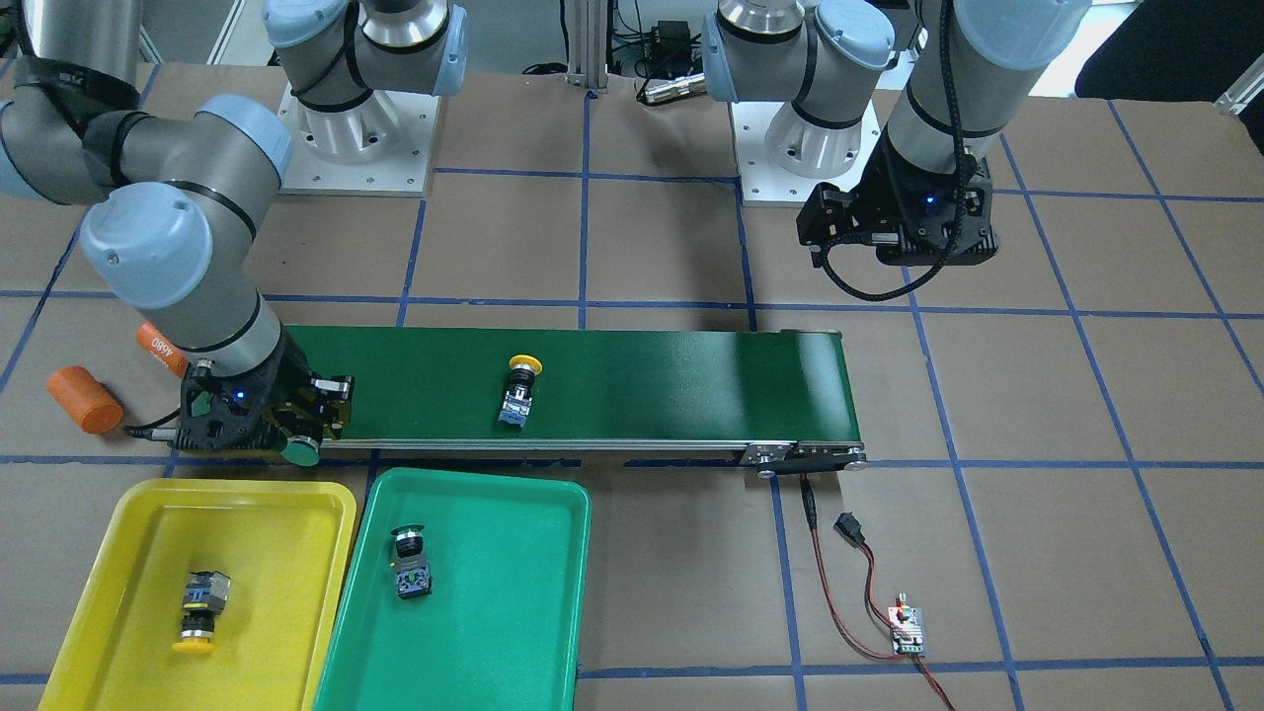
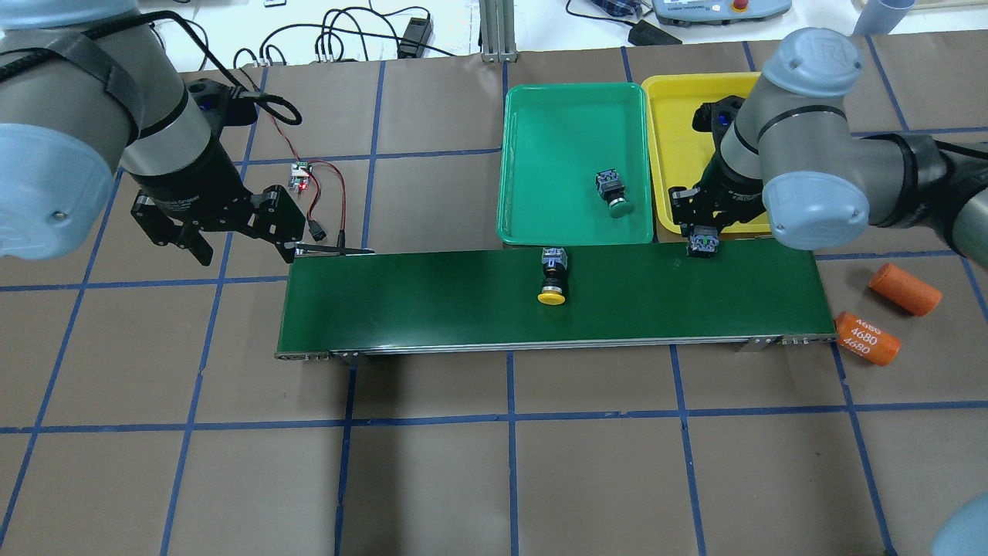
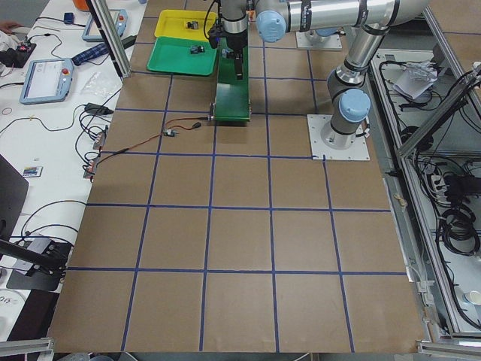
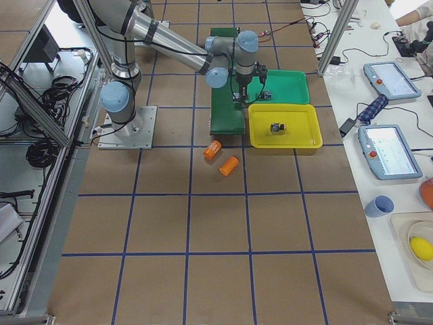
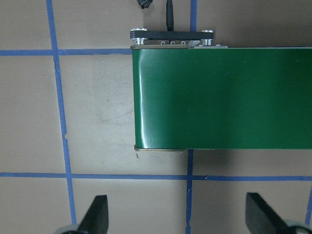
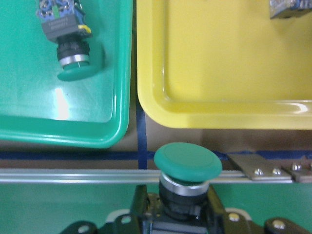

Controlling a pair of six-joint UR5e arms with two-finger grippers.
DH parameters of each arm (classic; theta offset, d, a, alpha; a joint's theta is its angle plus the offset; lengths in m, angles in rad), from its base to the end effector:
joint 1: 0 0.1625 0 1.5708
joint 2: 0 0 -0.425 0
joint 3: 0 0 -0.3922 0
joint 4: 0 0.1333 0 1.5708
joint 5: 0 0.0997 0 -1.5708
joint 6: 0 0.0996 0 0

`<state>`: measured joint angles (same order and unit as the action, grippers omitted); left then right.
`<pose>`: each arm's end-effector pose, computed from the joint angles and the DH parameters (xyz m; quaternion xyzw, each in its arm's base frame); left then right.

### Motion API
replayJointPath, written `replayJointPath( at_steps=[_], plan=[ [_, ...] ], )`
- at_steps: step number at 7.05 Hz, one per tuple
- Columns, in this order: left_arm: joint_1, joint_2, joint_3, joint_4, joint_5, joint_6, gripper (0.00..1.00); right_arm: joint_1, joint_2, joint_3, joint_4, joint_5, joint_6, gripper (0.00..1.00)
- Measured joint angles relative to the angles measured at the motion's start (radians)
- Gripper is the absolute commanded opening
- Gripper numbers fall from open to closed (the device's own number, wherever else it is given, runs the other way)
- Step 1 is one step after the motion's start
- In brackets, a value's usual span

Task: Sort buttons by color to trays
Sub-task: 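Lift the green button and lower it into the green tray with the right gripper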

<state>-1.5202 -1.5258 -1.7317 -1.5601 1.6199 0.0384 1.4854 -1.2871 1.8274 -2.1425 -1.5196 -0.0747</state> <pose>-0.1050 -0.4651 0.4323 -0.0048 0.9983 0.0536 0.0222 0.0903 -0.5678 0.2725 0.0049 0.9995 -0.0177 0.0243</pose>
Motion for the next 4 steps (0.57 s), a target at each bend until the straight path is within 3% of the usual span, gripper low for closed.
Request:
replayJointPath(
  at_steps=[3, 4],
  plan=[
    [0.0, 0.002, 0.0, 0.0, 0.0, 0.001, 1.0, 0.161, 0.229, -0.251, -0.01, -0.007, 0.211, 0.32],
    [0.0, 0.005, 0.0, 0.002, 0.0, 0.002, 1.0, 0.204, 0.281, -0.307, -0.012, -0.004, 0.261, 0.63]
  ],
)
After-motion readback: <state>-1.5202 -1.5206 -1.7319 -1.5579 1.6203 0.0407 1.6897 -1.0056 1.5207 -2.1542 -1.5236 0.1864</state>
